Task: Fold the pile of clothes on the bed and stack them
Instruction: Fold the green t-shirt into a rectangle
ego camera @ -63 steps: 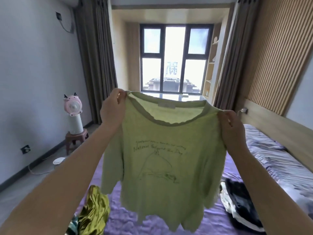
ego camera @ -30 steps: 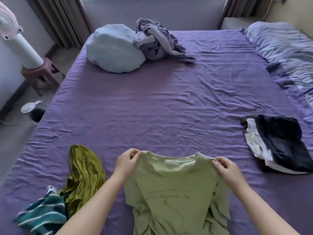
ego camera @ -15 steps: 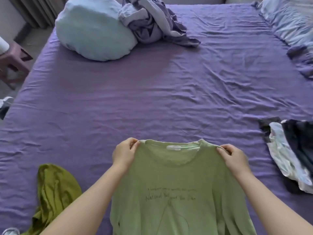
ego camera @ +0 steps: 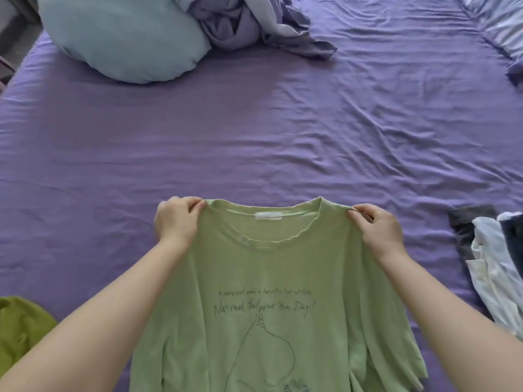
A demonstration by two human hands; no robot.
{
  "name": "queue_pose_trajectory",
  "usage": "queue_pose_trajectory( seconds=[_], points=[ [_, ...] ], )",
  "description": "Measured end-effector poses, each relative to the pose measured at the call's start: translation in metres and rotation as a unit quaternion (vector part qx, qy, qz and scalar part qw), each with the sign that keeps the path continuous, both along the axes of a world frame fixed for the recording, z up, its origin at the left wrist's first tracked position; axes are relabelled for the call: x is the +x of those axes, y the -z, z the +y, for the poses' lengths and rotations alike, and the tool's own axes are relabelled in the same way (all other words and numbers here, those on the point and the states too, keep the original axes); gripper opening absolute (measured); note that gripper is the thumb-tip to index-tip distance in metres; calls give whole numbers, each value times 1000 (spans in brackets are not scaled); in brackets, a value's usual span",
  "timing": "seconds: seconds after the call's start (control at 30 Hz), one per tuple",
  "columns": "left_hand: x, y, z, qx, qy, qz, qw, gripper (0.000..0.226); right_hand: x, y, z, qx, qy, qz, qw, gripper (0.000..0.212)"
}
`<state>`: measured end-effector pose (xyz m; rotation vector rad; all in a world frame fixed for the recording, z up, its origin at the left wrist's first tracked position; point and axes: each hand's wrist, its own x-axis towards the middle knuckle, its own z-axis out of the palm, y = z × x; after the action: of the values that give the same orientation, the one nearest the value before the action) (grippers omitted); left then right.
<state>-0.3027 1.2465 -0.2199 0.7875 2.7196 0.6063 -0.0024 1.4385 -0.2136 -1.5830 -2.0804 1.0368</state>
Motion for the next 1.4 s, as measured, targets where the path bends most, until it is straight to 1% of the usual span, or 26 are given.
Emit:
queue_pose_trajectory(
  seconds=[0.13,0.2,0.27,0.3,0.37,0.43,0.5,0.57,0.6,0.67,0.7,0.77,0.8,0.83,0.9,0.93,0.97,1.03,1.07,1.1,1.13,1.2,1.27,1.33,1.37,1.4],
  points=[
    [16,19,17,-86,-23,-5,996,27,-3,29,4,4,-61,-64,996,25],
    [35,25,21,-74,-24,21,997,28,3,39,-2,14,-80,-77,994,35],
    [62,28,26,-24,13,64,998,32,15,43,-9,33,-83,-66,994,41],
    [79,28,31,2,52,74,996,34,24,43,-13,38,-78,-59,995,43],
    [121,26,43,47,167,64,983,35,44,41,-22,26,-60,-55,996,46],
    [162,29,59,84,290,57,951,35,65,39,-35,1,-43,-68,997,49],
    [195,33,77,71,379,25,922,39,82,37,-48,-25,-25,-87,996,51],
    [216,38,94,15,426,-21,905,46,96,36,-54,-50,-1,-110,993,46],
    [221,41,102,-11,437,-27,899,49,102,36,-55,-63,9,-113,992,36],
    [226,44,118,-48,449,-8,892,53,112,34,-52,-71,14,-100,992,8],
    [227,43,126,-57,455,10,889,55,114,32,-49,-66,12,-88,994,4],
    [229,40,146,-78,485,32,870,58,120,29,-38,-69,13,-57,996,13],
    [230,38,156,-88,502,27,860,56,121,28,-32,-81,13,-44,996,15],
    [232,36,164,-97,516,16,851,52,122,26,-26,-97,11,-39,994,16],
    [234,33,178,-104,532,9,840,36,128,25,-19,-123,8,-44,991,17],
    [235,32,183,-95,525,11,846,29,132,24,-17,-135,9,-52,989,22],
    [235,33,186,-80,503,9,861,25,138,23,-17,-146,8,-72,987,34],
    [235,34,191,-57,443,5,895,24,149,22,-19,-141,-30,-140,980,58],
    [234,35,193,-56,420,8,906,24,154,24,-18,-127,-44,-164,977,61],
    [234,37,195,-63,406,14,912,25,157,25,-16,-109,-40,-164,980,57],
    [235,39,197,-73,398,19,914,26,160,27,-13,-84,-15,-143,986,50],
    [239,43,197,-81,387,25,918,25,166,30,-4,-34,60,-98,993,33],
    [245,46,195,-66,388,21,919,24,171,31,-2,-25,79,-98,992,29],
    [253,48,194,-60,403,11,913,27,177,35,-10,-40,50,-160,985,42],
    [257,47,195,-65,408,10,911,28,180,38,-15,-40,22,-215,976,49],
    [260,46,196,-70,408,13,910,26,183,39,-18,-32,-3,-264,964,50]
  ],
)
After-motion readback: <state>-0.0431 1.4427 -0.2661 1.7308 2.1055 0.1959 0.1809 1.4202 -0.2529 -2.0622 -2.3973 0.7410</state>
